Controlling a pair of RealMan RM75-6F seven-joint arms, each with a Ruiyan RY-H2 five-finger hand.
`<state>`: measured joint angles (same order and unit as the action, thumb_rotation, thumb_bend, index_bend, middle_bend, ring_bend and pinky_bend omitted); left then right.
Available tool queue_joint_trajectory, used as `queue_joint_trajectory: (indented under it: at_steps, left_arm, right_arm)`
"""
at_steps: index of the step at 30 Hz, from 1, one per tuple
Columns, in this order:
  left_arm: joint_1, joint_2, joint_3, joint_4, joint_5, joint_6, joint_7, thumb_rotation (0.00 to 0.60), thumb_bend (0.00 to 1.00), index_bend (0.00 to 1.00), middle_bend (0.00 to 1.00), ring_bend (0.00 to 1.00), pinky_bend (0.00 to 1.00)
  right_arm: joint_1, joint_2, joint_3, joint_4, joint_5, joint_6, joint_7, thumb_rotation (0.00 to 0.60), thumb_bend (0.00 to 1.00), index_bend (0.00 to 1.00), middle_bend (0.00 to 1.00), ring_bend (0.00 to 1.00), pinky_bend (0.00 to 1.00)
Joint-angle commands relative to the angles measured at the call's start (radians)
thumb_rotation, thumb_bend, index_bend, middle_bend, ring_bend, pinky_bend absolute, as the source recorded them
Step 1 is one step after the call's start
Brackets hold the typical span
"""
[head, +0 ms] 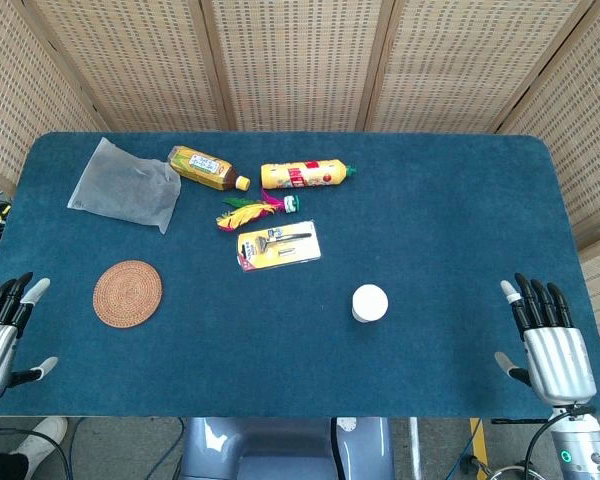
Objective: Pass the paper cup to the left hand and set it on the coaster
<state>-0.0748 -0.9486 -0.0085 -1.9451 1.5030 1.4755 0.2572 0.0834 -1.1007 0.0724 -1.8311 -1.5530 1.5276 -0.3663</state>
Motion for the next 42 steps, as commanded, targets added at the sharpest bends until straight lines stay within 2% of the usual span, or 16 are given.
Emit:
queue_joint_trajectory:
  at_steps: [1, 6, 11, 16, 19, 22, 27, 32, 37, 42]
  left_arm:
    - [0.000, 0.000, 0.000, 0.000, 0.000, -0.001, 0.001, 0.600, 0.00, 0.00, 0.00, 0.00, 0.00]
    - [-0.003, -0.001, 0.002, -0.001, -0.004, -0.010, 0.007, 0.600, 0.00, 0.00, 0.00, 0.00, 0.00]
    - [-0.005, -0.004, 0.000, -0.005, -0.006, -0.011, 0.019, 0.600, 0.00, 0.00, 0.00, 0.00, 0.00]
    - [-0.015, -0.013, -0.007, -0.011, -0.024, -0.026, 0.044, 0.600, 0.00, 0.00, 0.00, 0.00, 0.00]
    - [-0.026, -0.021, -0.010, -0.011, -0.054, -0.049, 0.081, 0.600, 0.00, 0.00, 0.00, 0.00, 0.00]
    - [-0.029, -0.025, -0.011, -0.014, -0.064, -0.053, 0.092, 0.600, 0.00, 0.00, 0.00, 0.00, 0.00]
    - [-0.038, -0.030, -0.017, -0.011, -0.088, -0.069, 0.098, 0.600, 0.00, 0.00, 0.00, 0.00, 0.00]
    - [-0.049, -0.032, -0.022, -0.007, -0.112, -0.088, 0.097, 0.600, 0.00, 0.00, 0.00, 0.00, 0.00]
    - [-0.057, -0.032, -0.023, -0.004, -0.126, -0.100, 0.094, 0.600, 0.00, 0.00, 0.00, 0.00, 0.00]
    - [-0.059, -0.028, -0.022, -0.004, -0.128, -0.101, 0.087, 0.600, 0.00, 0.00, 0.00, 0.00, 0.00]
  right_arm:
    - [0.001, 0.000, 0.000, 0.000, 0.002, -0.002, 0.000, 0.600, 0.00, 0.03, 0.00, 0.00, 0.00]
    - [0.009, -0.001, 0.000, 0.000, 0.009, -0.023, 0.014, 0.600, 0.00, 0.03, 0.00, 0.00, 0.00]
    - [0.062, -0.005, 0.008, 0.028, 0.002, -0.101, 0.088, 0.600, 0.00, 0.04, 0.00, 0.00, 0.00]
    - [0.185, 0.009, 0.026, 0.052, -0.003, -0.286, 0.216, 0.600, 0.00, 0.05, 0.03, 0.00, 0.00]
    - [0.333, 0.001, 0.062, 0.077, 0.022, -0.497, 0.309, 0.600, 0.00, 0.05, 0.05, 0.00, 0.00]
    - [0.383, -0.009, 0.074, 0.090, 0.048, -0.568, 0.331, 0.600, 0.00, 0.06, 0.07, 0.00, 0.00]
    - [0.476, -0.058, 0.098, 0.138, 0.130, -0.697, 0.335, 0.600, 0.00, 0.08, 0.08, 0.00, 0.00]
    - [0.559, -0.124, 0.111, 0.186, 0.239, -0.792, 0.265, 0.600, 0.00, 0.10, 0.09, 0.00, 0.03]
    - [0.601, -0.183, 0.104, 0.228, 0.316, -0.819, 0.205, 0.600, 0.00, 0.17, 0.12, 0.00, 0.08]
    - [0.615, -0.219, 0.084, 0.256, 0.358, -0.816, 0.173, 0.600, 0.00, 0.27, 0.20, 0.07, 0.18]
